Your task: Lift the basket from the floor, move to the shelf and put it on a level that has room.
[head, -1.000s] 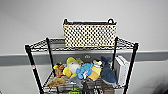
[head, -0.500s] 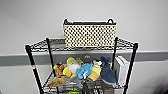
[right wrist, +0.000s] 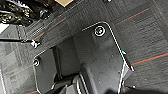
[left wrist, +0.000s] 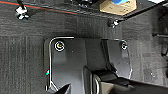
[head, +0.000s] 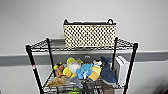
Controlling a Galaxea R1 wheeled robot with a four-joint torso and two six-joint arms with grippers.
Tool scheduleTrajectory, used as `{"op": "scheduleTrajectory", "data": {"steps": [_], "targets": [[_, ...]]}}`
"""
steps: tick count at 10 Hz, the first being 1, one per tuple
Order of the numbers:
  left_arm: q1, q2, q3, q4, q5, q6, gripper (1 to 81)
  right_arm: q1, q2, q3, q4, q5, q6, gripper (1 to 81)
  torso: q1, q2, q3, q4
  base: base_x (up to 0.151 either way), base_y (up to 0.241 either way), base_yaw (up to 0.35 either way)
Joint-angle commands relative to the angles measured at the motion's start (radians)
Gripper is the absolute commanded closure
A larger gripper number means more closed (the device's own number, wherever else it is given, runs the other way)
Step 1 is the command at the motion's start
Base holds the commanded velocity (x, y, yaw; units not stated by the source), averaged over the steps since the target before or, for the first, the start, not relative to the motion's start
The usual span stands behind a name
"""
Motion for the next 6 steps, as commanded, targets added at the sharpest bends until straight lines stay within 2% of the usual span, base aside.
{"op": "scheduleTrajectory", "data": {"steps": [1,3,6], "targets": [[-0.023,0.075,-0.112,0.044,0.005,0.004,1.0,0.000,0.100,-0.139,-0.031,-0.041,-0.041,1.0,0.000,0.000,0.000,0.000,0.000,0.000,0.000],[-0.001,0.143,-0.204,0.048,0.004,0.004,1.0,-0.027,0.142,-0.190,-0.034,0.000,-0.042,1.0,0.000,0.000,0.000,0.000,0.000,0.000,0.000],[0.019,0.217,-0.316,0.059,-0.010,0.004,1.0,-0.044,0.243,-0.329,-0.086,0.000,-0.042,1.0,0.000,0.000,0.000,0.000,0.000,0.000,0.000]]}}
